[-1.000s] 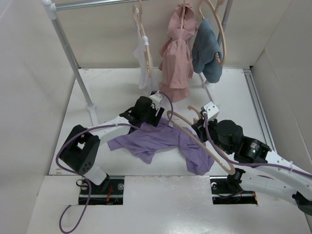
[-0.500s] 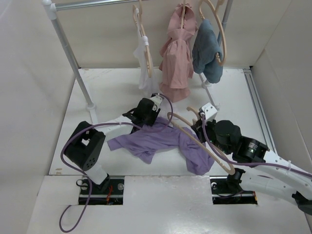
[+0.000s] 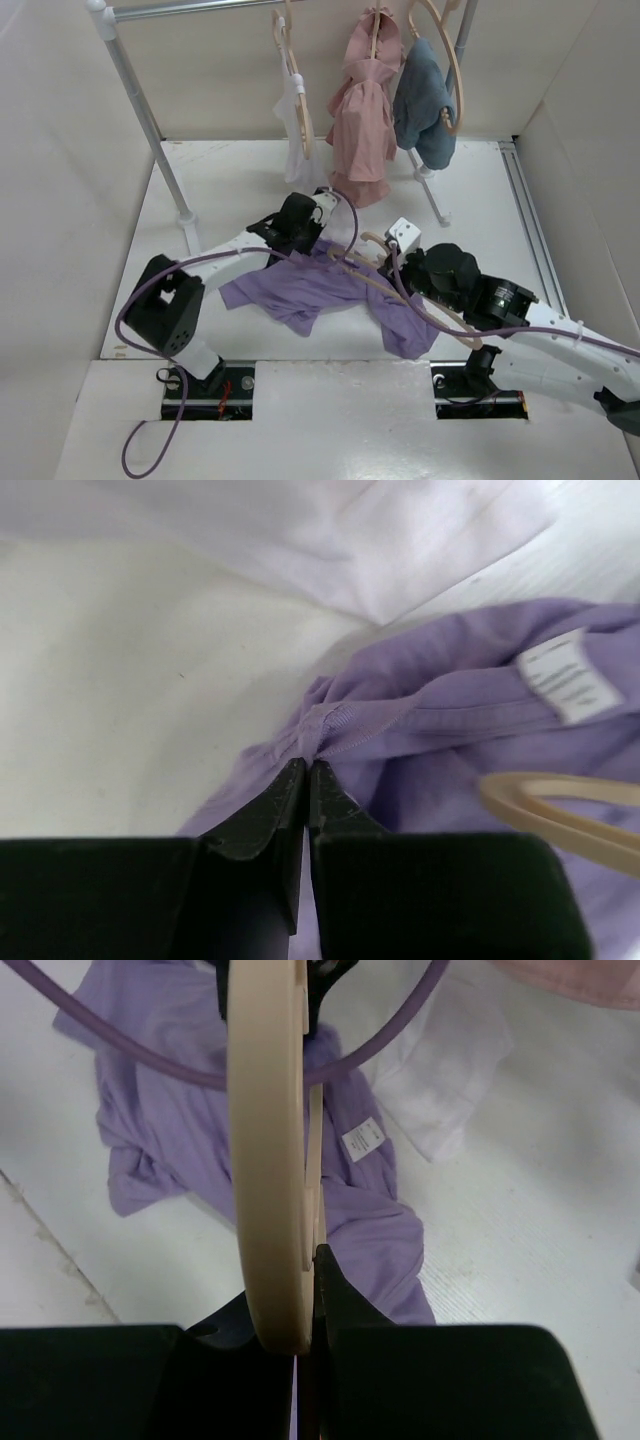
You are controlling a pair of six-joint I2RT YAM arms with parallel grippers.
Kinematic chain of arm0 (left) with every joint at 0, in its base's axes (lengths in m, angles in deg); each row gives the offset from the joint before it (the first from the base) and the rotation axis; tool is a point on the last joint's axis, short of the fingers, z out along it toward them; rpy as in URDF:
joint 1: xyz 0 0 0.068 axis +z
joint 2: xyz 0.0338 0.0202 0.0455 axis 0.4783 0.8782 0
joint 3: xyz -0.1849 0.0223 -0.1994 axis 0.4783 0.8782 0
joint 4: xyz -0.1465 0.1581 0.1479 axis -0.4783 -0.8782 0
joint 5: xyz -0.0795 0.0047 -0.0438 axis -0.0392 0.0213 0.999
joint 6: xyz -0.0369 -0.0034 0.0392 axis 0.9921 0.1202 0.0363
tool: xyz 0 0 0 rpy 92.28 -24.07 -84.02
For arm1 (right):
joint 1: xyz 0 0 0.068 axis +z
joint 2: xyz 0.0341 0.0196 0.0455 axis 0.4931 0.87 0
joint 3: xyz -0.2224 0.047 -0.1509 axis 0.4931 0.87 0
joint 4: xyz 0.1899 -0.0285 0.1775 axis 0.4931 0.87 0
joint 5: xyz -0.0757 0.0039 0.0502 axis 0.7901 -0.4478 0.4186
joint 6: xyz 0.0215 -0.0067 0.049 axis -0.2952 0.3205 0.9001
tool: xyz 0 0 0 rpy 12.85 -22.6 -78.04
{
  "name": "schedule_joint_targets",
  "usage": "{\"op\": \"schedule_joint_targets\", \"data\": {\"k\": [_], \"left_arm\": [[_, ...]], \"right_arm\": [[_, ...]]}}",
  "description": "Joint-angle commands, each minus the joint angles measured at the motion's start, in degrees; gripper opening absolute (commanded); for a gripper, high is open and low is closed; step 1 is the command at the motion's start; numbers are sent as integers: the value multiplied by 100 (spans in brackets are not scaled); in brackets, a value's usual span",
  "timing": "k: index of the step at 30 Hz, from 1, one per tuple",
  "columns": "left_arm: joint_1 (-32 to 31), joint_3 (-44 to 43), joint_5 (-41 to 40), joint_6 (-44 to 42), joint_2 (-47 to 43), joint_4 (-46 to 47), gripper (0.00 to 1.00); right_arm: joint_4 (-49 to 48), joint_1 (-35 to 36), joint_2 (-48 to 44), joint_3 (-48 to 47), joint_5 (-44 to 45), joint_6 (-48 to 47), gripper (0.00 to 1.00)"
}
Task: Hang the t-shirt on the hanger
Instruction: Place tshirt on hanger
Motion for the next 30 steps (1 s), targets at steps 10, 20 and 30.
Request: {"op": "schedule_joint_targets", "data": {"k": [10, 20, 30], "left_arm": [[-34, 115, 2170, -502, -2366, -955, 0], [-34, -684, 2311, -466, -2138, -972, 0], [-34, -808, 2925, -818, -2409, -1323, 0]], "right_arm": [[-766, -39, -244, -487, -565, -612, 0], [-1109, -39, -42, -593, -1743, -745, 0], [-1854, -39, 11, -259, -1236, -604, 0]]}}
